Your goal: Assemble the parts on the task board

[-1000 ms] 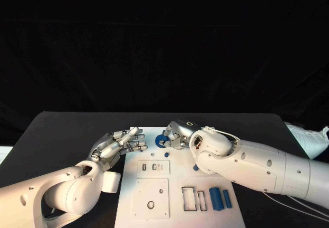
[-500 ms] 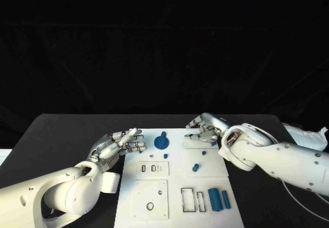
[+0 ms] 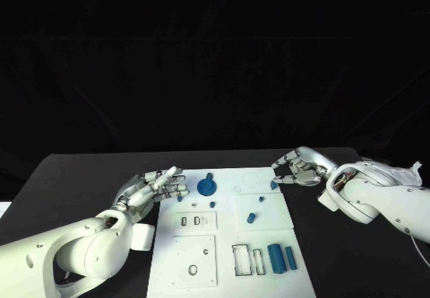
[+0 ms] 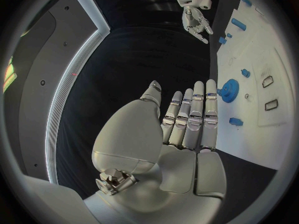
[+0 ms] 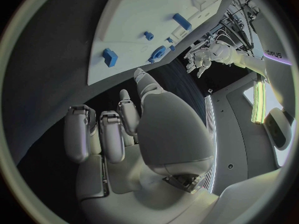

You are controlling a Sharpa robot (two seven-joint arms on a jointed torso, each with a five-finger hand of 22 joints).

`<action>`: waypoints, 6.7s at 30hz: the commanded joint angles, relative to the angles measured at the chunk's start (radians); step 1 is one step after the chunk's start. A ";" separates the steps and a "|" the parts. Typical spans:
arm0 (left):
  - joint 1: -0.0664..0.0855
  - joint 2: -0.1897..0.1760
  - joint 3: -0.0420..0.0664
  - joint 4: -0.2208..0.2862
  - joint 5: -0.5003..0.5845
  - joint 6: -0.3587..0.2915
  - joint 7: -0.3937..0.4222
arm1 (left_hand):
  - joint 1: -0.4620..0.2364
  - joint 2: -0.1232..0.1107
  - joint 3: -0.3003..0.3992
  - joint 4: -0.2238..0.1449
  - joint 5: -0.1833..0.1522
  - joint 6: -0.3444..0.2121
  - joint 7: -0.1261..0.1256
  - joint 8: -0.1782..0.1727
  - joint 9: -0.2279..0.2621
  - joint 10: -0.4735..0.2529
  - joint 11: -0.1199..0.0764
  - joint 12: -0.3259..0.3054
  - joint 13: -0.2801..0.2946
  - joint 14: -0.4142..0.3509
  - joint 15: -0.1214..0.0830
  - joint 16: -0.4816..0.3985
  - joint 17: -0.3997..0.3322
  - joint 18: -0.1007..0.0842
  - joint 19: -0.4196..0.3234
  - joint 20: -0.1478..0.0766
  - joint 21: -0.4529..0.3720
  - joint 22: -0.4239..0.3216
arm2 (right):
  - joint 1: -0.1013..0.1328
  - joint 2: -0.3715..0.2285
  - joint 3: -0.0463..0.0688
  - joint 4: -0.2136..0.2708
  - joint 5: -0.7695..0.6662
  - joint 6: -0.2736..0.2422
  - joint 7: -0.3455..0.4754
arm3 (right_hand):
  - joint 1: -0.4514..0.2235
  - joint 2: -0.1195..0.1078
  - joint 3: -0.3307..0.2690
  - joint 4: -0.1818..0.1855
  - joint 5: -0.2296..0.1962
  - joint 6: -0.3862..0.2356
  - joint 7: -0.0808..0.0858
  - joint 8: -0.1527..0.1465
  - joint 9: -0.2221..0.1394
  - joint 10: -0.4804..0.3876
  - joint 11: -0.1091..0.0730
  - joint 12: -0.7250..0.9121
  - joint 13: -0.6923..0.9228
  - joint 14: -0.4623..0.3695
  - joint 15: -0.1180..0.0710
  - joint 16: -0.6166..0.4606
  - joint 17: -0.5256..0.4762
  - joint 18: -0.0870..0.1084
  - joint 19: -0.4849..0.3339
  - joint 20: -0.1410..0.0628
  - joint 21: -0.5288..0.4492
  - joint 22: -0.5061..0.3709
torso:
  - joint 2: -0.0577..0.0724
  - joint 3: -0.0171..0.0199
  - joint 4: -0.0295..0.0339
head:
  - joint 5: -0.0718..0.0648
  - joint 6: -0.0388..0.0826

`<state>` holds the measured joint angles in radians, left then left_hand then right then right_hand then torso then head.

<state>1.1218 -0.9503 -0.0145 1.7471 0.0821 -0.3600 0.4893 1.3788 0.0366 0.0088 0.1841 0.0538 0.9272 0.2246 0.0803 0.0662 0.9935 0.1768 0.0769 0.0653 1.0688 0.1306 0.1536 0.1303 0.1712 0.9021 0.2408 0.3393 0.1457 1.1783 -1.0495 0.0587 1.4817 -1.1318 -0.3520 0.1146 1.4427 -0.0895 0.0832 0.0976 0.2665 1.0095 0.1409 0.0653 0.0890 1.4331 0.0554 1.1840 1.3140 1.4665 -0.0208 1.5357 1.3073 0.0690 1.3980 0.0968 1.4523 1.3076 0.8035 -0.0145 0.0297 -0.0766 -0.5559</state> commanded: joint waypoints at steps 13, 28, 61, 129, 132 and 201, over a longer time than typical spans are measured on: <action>-0.002 0.009 0.000 -0.011 0.001 0.025 0.009 | 0.004 0.010 0.002 -0.007 0.002 0.007 -0.001 -0.003 -0.001 0.006 0.002 -0.005 -0.001 0.005 0.003 -0.006 0.001 0.011 0.004 0.001 -0.008 -0.002 | -0.031 0.034 -0.001 -0.079 -0.052 0.000 0.039 | 0.010 -0.003 -0.002 -0.007 -0.001 -0.003 0.003 -0.005 -0.003 0.003 -0.003 0.003 0.023 0.091 0.003 0.006 0.201 -0.015 0.007 -0.004 0.004 0.026 | -0.001 0.0095 -0.0032 | -0.002 -0.005; -0.002 0.010 0.000 -0.013 0.001 0.025 0.009 | 0.004 0.010 0.002 -0.008 0.002 0.007 0.000 -0.003 0.000 0.007 0.002 -0.005 -0.001 0.005 0.003 -0.007 0.002 0.011 0.005 0.001 -0.008 -0.003 | -0.052 0.075 -0.001 -0.118 -0.081 0.015 0.022 | 0.012 0.008 0.004 -0.009 0.000 0.002 0.003 -0.001 -0.002 0.005 -0.003 0.007 0.026 0.092 0.004 0.008 0.205 -0.016 0.008 -0.003 0.005 0.028 | -0.002 0.0076 -0.0025 | 0.000 -0.013; -0.002 0.010 0.000 -0.014 0.001 0.024 0.006 | 0.004 0.010 0.002 -0.009 0.002 0.008 0.000 -0.004 -0.001 0.007 0.002 -0.006 -0.001 0.005 0.003 -0.007 0.002 0.011 0.005 0.001 -0.008 -0.003 | -0.058 0.107 -0.001 -0.152 -0.106 0.039 -0.003 | 0.017 0.054 0.068 -0.033 -0.045 0.104 -0.024 0.020 0.012 0.019 -0.025 0.034 0.045 0.097 -0.013 0.019 0.229 -0.020 0.024 -0.016 0.016 0.052 | -0.003 0.0082 -0.0032 | 0.001 -0.019; -0.002 0.027 0.000 -0.040 0.001 0.030 0.003 | 0.006 0.014 0.003 -0.012 0.003 0.008 0.001 -0.006 -0.001 0.008 0.003 -0.007 -0.001 0.006 0.003 -0.010 0.003 0.011 0.005 0.001 -0.010 -0.004 | -0.095 0.380 -0.039 0.145 -0.431 0.057 -0.439 | -0.042 0.083 0.111 -0.023 -0.023 0.133 -0.038 0.011 0.019 0.024 -0.036 0.032 0.048 0.097 -0.024 0.019 0.229 -0.020 0.021 -0.028 0.014 0.049 | -0.011 0.0019 -0.0023 | 0.060 -0.074; -0.002 0.027 0.000 -0.040 0.001 0.031 0.002 | 0.006 0.014 0.003 -0.012 0.003 0.008 0.001 -0.006 -0.001 0.008 0.003 -0.007 -0.001 0.006 0.003 -0.010 0.003 0.011 0.005 0.001 -0.010 -0.004 | -0.096 0.383 -0.039 0.145 -0.432 0.062 -0.441 | -0.045 0.083 0.111 -0.022 -0.023 0.133 -0.038 0.010 0.020 0.024 -0.036 0.032 0.048 0.097 -0.024 0.019 0.230 -0.020 0.021 -0.028 0.014 0.049 | -0.011 0.0020 -0.0017 | 0.061 -0.076; -0.003 0.028 0.000 -0.053 -0.007 0.044 -0.025 | 0.005 0.023 -0.001 -0.025 0.003 0.029 -0.012 -0.007 0.000 0.034 -0.012 -0.005 0.000 0.087 -0.020 0.015 0.033 0.014 0.074 -0.020 0.023 0.006 | -0.110 0.323 -0.035 0.237 -0.455 -0.101 -0.321 | -0.145 -0.045 -0.009 0.057 -0.028 -0.052 0.009 -0.004 -0.013 -0.051 0.006 -0.125 -0.046 0.079 0.010 -0.024 0.154 -0.001 -0.036 0.002 -0.043 -0.038 | -0.013 0.0028 -0.0034 | 0.068 -0.083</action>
<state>1.1189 -0.9235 -0.0152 1.6949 0.0819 -0.3417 0.4748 1.3830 0.0483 0.0092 0.1642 0.0538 0.9474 0.2120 0.0764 0.0662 1.0186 0.1663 0.0730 0.0653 1.1379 0.1164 0.1601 0.1564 0.1710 0.9606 0.2262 0.3527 0.1475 1.0665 -0.7193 0.0228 1.7086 -1.6060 -0.3760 -0.3026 1.3002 -0.1240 0.0828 0.1528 0.2360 0.9641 0.1496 0.0577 0.0762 1.3827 0.0555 1.0562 1.2664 1.4644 -0.0190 1.5163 1.3073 0.0534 1.3676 0.0986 1.4155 1.2716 0.7913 -0.0117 0.0276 -0.0103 -0.6400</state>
